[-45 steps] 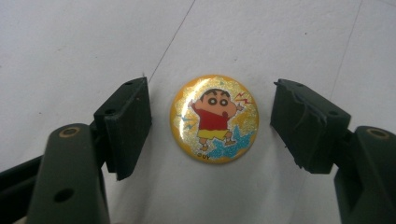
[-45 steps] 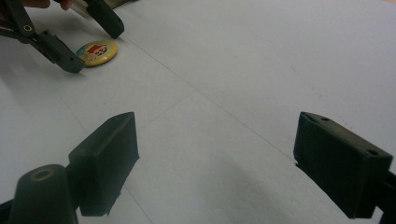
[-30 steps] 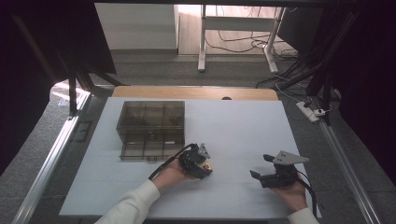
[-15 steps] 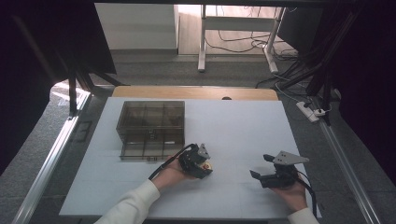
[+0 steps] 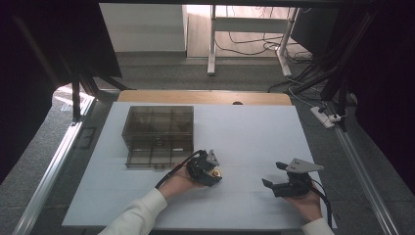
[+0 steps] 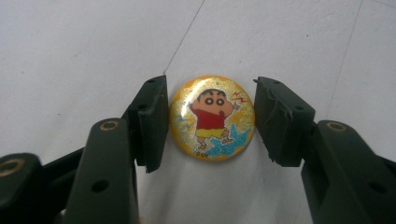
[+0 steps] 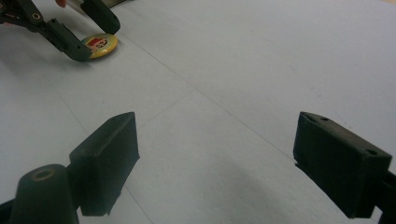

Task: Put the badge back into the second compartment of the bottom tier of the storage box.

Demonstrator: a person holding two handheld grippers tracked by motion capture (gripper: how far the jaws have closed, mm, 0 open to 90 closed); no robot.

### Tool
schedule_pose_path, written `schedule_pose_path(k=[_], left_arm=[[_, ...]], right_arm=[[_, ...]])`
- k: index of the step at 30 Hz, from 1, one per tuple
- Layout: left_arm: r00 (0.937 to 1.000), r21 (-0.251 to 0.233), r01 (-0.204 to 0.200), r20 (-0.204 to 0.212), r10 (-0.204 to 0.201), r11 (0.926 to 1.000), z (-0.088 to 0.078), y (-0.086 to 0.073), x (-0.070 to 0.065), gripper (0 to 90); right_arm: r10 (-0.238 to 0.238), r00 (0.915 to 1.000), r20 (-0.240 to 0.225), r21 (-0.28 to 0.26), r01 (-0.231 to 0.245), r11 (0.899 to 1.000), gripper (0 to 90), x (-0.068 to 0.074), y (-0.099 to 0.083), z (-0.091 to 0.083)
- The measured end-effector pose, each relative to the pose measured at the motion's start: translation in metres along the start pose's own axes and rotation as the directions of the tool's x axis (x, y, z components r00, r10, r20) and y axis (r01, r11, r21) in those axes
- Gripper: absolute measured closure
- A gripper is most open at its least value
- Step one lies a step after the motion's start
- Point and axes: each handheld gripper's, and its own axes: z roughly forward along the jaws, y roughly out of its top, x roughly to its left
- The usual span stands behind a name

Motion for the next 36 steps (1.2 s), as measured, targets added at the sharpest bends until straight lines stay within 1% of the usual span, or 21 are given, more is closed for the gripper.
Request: schedule_pose_path(k=[5, 16, 21, 26, 36], left_arm=[[1.0, -0.004, 0.003, -0.003, -0.003, 1.0, -0.001, 0.0, 0.0, 46.3], [0.9998, -0.032, 0.017, -0.011, -0.018, 0.9993, -0.01, -0.001, 0.004, 46.3], [0.9997, -0.048, 0.019, -0.013, -0.02, 0.9987, -0.015, -0.001, 0.005, 46.3], [0.9996, -0.066, 0.027, -0.003, -0.027, 0.9974, -0.02, -0.001, 0.007, 46.3], [0.9994, -0.098, 0.033, -0.009, -0.034, 0.9946, -0.031, -0.001, 0.009, 46.3]], right_arm=[[0.0, 1.0, 0.003, 0.0, 0.0, 1.0, 13.9, 0.0, 0.0, 0.0], [0.0, 1.0, 0.002, 0.001, 0.0, 1.0, 13.9, 0.0, 0.0, 0.0], [0.0, 1.0, 0.003, 0.002, 0.0, 1.0, 13.9, 0.0, 0.0, 0.0], [0.0, 1.0, 0.003, 0.001, 0.0, 1.0, 14.0, 0.0, 0.0, 0.0], [0.0, 1.0, 0.003, 0.002, 0.0, 1.0, 13.9, 0.0, 0.0, 0.0]])
